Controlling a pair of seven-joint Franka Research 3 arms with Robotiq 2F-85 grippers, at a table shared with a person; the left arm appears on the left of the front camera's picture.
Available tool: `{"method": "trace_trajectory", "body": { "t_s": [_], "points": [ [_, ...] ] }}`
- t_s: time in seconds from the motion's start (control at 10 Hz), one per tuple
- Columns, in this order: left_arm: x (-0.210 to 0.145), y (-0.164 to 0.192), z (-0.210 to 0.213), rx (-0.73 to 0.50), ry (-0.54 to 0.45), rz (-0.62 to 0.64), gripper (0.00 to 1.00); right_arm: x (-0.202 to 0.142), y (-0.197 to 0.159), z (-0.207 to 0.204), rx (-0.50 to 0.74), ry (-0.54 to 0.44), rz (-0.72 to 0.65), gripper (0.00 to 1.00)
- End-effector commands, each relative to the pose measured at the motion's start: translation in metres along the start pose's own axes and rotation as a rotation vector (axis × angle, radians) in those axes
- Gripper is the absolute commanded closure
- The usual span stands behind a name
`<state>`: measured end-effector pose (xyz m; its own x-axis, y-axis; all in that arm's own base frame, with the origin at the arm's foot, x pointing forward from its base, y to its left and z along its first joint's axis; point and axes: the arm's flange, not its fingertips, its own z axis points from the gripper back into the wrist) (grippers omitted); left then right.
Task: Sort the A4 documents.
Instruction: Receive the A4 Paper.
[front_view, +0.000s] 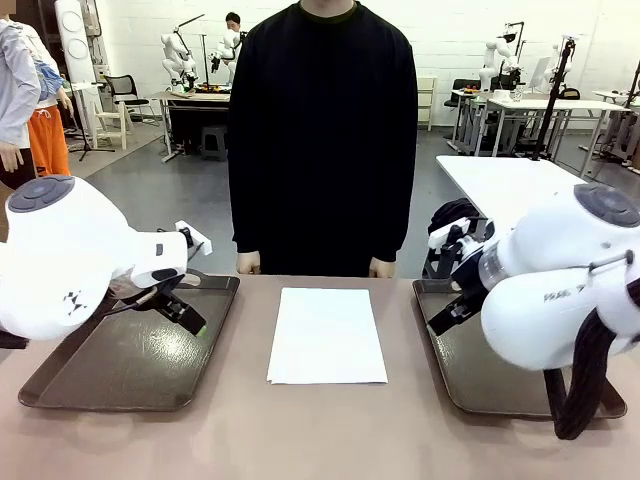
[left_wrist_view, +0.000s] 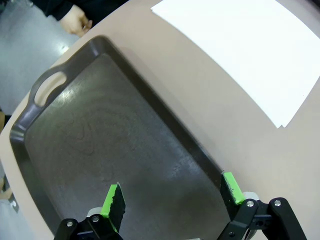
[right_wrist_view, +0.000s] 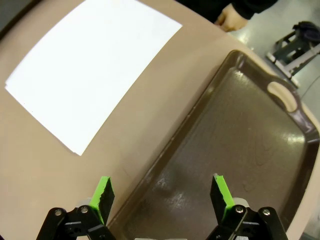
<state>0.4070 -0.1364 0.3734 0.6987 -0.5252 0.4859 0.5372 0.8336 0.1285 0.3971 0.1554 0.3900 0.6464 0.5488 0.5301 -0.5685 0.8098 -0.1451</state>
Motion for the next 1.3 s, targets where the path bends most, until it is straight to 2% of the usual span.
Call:
{"method": "trace_trajectory", "body": {
  "t_s": [0.0, 0.2, 0.5, 0.9, 1.2],
  "points": [
    [-0.014, 0.036, 0.03, -0.059, -0.008, 0.02, 0.0, -0.007, -0.038, 0.041, 0.099, -0.04, -0.044, 0.0],
    [-0.011, 0.055, 0.071, -0.079, -0.075, 0.056, 0.0, -0.009, -0.065, 0.071, 0.208, -0.085, -0.058, 0.0],
    [-0.019, 0.075, 0.112, -0.157, -0.183, 0.057, 0.0, -0.01, -0.086, 0.106, 0.232, -0.116, -0.078, 0.0],
    [-0.046, 0.114, 0.142, -0.279, -0.204, 0.055, 0.0, -0.024, -0.11, 0.144, 0.265, -0.203, -0.109, 0.0],
    [-0.05, 0.115, 0.152, -0.285, -0.227, 0.034, 0.0, -0.037, -0.119, 0.149, 0.261, -0.22, -0.147, 0.0]
  ]
}}
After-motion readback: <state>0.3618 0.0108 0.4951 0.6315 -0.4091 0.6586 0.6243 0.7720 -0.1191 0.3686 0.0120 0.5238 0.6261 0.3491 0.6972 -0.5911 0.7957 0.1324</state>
